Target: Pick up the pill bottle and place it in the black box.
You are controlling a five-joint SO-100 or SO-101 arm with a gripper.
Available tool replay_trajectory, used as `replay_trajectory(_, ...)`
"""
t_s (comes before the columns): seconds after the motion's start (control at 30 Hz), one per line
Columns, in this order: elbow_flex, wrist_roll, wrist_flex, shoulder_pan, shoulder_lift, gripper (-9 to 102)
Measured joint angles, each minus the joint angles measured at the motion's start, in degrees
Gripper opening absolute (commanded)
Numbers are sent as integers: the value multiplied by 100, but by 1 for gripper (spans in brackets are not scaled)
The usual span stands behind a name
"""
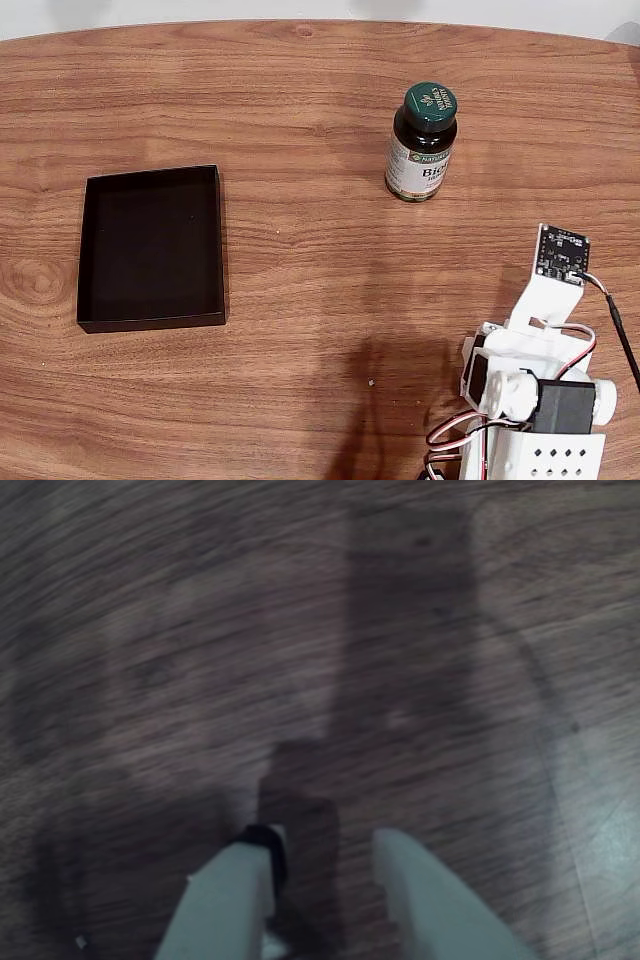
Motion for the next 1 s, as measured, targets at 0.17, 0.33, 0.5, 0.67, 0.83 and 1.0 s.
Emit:
replay_trajectory(0.17, 0, -176, 0, 18, 0, 6)
replay_trajectory(0.33, 0, -193, 0, -97, 0, 6)
replay_trajectory(0.5, 0, -193, 0, -97, 0, 7)
replay_trajectory(0.67, 0, -193, 0, -97, 0, 7)
replay_trajectory(0.83, 18, 185, -62, -88, -9, 14)
replay_trajectory(1.0, 9, 519, -738, -97, -387, 20)
